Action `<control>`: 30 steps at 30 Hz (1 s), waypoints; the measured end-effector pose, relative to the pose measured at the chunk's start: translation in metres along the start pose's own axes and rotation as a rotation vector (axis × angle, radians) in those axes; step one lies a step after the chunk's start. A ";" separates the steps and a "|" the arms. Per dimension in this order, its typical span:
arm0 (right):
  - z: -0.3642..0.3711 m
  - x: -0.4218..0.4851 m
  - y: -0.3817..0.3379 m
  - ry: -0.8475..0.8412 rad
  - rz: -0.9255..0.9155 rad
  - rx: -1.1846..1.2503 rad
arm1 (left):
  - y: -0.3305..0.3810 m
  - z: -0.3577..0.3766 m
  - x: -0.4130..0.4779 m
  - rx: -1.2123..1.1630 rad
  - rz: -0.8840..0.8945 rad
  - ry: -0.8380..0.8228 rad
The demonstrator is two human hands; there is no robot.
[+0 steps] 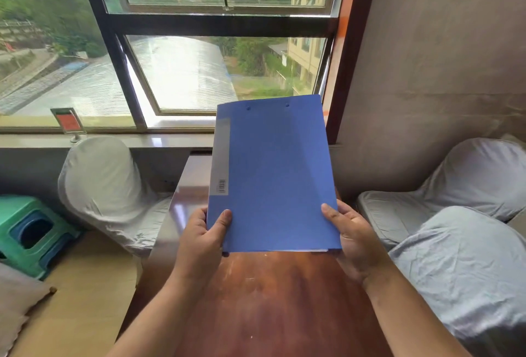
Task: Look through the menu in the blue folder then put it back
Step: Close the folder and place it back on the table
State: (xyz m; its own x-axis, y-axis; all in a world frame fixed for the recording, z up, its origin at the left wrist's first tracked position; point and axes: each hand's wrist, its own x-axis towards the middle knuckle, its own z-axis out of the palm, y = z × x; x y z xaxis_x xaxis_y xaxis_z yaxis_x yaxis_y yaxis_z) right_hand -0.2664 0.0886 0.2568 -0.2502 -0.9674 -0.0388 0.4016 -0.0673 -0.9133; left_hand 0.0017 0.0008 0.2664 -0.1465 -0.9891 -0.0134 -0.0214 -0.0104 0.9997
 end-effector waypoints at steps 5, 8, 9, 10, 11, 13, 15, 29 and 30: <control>0.004 -0.004 -0.001 0.036 0.003 0.010 | -0.004 0.001 0.001 0.015 0.017 0.003; 0.004 -0.005 0.002 0.051 0.008 -0.010 | -0.004 0.000 0.000 0.018 0.024 -0.006; 0.003 -0.005 0.003 0.051 0.007 -0.007 | -0.005 -0.001 0.000 0.020 0.029 -0.007; 0.003 -0.005 0.005 0.053 0.006 -0.007 | -0.006 -0.001 0.000 0.018 0.035 -0.006; 0.002 -0.005 0.005 0.058 0.004 -0.007 | -0.006 -0.001 -0.001 0.016 0.041 -0.004; 0.000 -0.005 0.007 0.059 0.005 -0.005 | -0.009 0.000 -0.001 0.006 0.038 -0.007; -0.003 -0.007 0.009 0.057 0.022 0.001 | -0.013 -0.001 -0.002 -0.006 0.013 -0.028; -0.083 -0.120 0.180 0.250 0.518 -0.329 | -0.227 -0.014 -0.113 0.452 -0.311 -0.132; -0.091 -0.133 0.197 0.258 0.568 -0.354 | -0.245 -0.016 -0.128 0.494 -0.343 -0.145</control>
State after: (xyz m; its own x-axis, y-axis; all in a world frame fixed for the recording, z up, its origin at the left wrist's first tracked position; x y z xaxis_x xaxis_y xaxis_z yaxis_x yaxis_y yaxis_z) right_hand -0.2339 0.2265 0.0450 -0.3055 -0.7378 -0.6020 0.2330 0.5550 -0.7985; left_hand 0.0415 0.1275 0.0235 -0.1823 -0.9112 -0.3693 -0.5417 -0.2204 0.8112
